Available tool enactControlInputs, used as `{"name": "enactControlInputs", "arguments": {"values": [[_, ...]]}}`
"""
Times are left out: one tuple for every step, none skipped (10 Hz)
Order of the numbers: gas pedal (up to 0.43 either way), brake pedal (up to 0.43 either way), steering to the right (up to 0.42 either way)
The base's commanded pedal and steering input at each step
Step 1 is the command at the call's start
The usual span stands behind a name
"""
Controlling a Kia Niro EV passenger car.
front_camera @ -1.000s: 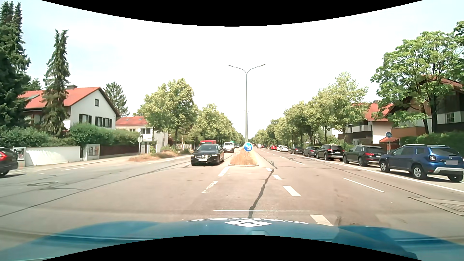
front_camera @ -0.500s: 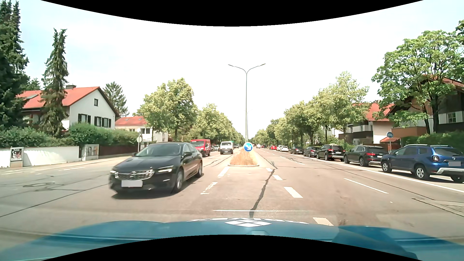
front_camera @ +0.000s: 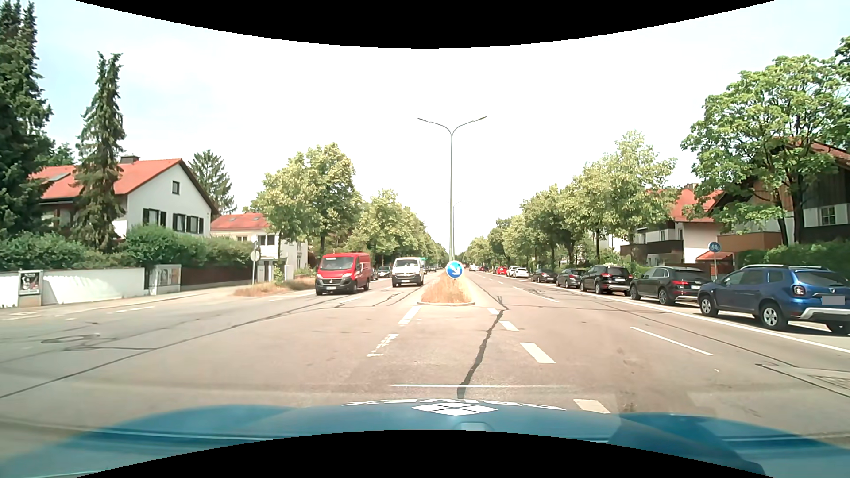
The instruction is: Follow the waypoints while adhering to traffic rules and regulations
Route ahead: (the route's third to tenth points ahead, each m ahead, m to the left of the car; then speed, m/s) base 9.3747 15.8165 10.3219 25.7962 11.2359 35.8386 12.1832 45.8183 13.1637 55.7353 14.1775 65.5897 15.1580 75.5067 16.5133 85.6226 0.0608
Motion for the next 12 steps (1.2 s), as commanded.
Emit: {"name": "enactControlInputs", "arguments": {"values": [[0.000,0.226,-0.003],[0.000,0.232,-0.002],[0.000,0.232,-0.003],[0.000,0.232,-0.003],[0.000,0.232,-0.003],[0.000,0.238,-0.003],[0.000,0.238,-0.003],[0.000,0.238,-0.002],[0.000,0.238,-0.002],[0.000,0.238,-0.003],[0.000,0.238,-0.002],[0.000,0.238,-0.002]]}}
